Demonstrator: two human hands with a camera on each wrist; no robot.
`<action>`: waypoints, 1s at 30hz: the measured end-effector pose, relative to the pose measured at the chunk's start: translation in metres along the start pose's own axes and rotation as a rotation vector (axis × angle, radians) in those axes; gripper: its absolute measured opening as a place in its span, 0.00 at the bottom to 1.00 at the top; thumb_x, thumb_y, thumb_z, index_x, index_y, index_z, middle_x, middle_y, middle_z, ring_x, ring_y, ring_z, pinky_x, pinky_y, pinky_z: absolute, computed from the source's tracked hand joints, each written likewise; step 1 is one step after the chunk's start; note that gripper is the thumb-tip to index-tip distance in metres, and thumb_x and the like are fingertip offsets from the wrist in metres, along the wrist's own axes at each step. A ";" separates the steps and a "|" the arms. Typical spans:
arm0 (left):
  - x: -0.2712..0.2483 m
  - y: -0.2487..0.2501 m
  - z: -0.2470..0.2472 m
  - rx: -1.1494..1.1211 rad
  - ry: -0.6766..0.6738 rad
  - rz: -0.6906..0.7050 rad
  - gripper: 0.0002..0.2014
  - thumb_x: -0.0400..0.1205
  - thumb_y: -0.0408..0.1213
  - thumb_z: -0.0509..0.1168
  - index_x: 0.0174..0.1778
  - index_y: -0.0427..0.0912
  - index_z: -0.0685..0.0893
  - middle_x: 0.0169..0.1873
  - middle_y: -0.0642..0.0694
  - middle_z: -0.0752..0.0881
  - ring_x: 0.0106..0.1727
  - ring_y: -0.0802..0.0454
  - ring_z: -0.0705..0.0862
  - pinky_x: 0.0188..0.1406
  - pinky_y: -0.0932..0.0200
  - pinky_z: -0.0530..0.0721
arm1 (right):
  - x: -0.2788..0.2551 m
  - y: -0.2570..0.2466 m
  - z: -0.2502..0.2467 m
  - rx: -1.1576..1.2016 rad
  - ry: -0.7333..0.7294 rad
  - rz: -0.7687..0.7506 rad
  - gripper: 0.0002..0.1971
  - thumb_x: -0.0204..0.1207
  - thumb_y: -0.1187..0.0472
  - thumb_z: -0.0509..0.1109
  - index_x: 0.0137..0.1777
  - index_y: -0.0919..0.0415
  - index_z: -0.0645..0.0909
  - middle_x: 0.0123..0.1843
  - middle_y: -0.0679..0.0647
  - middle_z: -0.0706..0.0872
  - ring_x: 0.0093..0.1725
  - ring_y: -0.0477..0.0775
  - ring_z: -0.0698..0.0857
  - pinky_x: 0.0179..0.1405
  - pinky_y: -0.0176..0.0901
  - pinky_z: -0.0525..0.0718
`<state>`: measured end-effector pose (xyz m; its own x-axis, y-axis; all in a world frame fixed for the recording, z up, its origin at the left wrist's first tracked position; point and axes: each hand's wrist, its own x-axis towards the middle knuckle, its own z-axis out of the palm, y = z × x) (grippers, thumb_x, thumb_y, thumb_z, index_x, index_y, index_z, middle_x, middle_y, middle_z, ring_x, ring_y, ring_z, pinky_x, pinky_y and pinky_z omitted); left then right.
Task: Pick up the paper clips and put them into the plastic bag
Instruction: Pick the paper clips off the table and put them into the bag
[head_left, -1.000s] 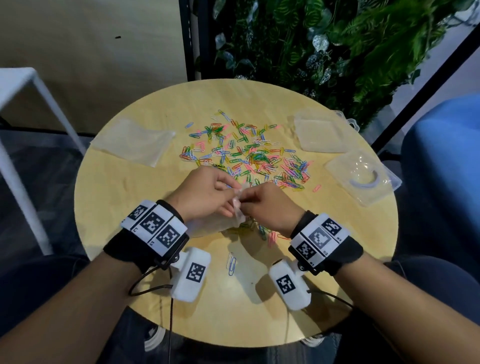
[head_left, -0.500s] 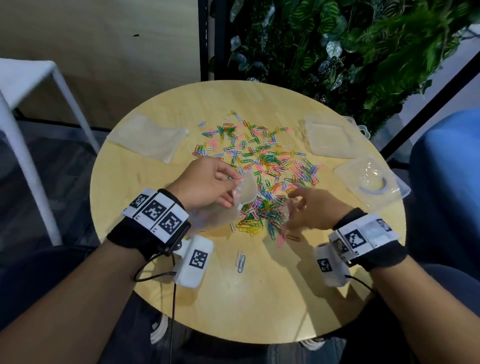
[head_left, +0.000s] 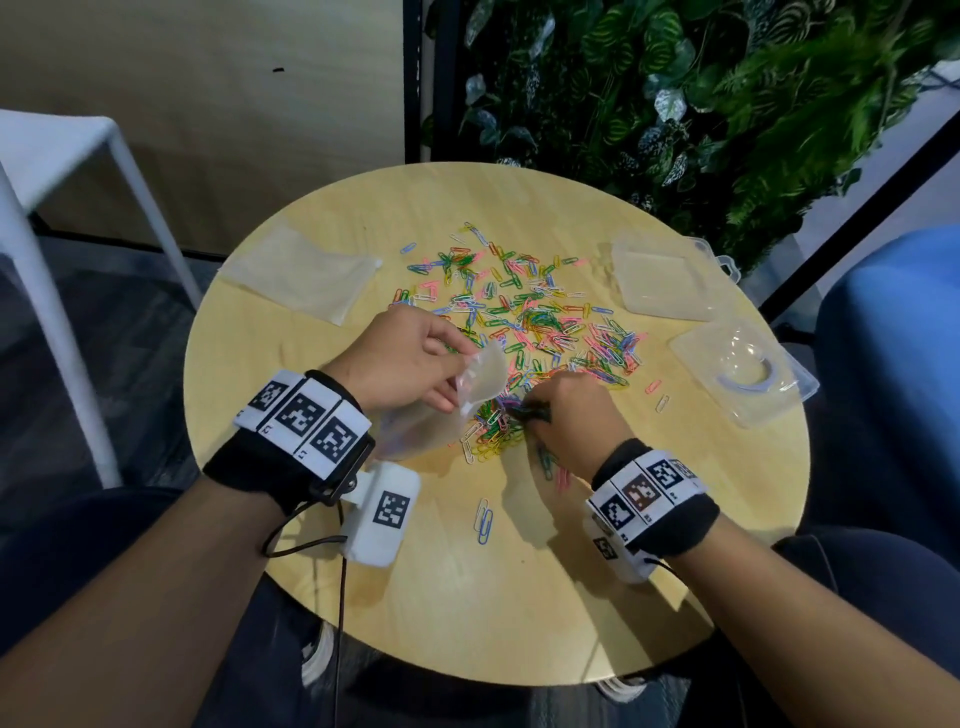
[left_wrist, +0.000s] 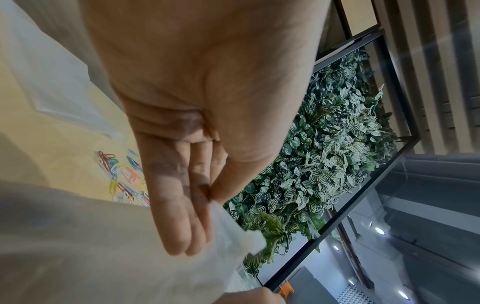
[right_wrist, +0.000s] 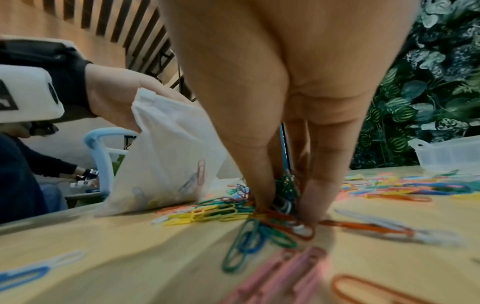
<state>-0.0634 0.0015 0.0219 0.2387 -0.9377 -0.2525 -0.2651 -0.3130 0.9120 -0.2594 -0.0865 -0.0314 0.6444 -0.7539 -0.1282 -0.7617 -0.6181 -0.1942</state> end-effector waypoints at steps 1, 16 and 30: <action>0.000 0.000 0.000 0.007 0.002 0.001 0.06 0.84 0.27 0.68 0.50 0.38 0.89 0.28 0.41 0.91 0.28 0.51 0.91 0.33 0.56 0.93 | 0.001 0.002 -0.002 0.000 0.002 -0.005 0.08 0.73 0.62 0.71 0.50 0.59 0.90 0.46 0.58 0.88 0.48 0.60 0.85 0.46 0.43 0.81; 0.007 0.001 0.021 0.002 -0.021 -0.055 0.04 0.84 0.27 0.68 0.50 0.38 0.87 0.38 0.32 0.92 0.37 0.39 0.94 0.43 0.44 0.94 | -0.003 0.017 -0.059 1.578 -0.181 0.232 0.09 0.76 0.72 0.70 0.51 0.79 0.83 0.44 0.61 0.89 0.43 0.51 0.89 0.46 0.35 0.89; 0.011 0.000 0.032 -0.022 -0.059 -0.041 0.04 0.84 0.29 0.69 0.45 0.37 0.87 0.36 0.31 0.90 0.29 0.46 0.90 0.33 0.53 0.93 | 0.001 -0.010 -0.029 1.090 -0.181 0.214 0.09 0.74 0.74 0.70 0.52 0.80 0.81 0.41 0.75 0.84 0.43 0.57 0.86 0.57 0.55 0.87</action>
<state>-0.0909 -0.0139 0.0086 0.1932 -0.9315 -0.3081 -0.2358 -0.3489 0.9070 -0.2531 -0.0873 -0.0012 0.5751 -0.7229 -0.3831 -0.4498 0.1117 -0.8861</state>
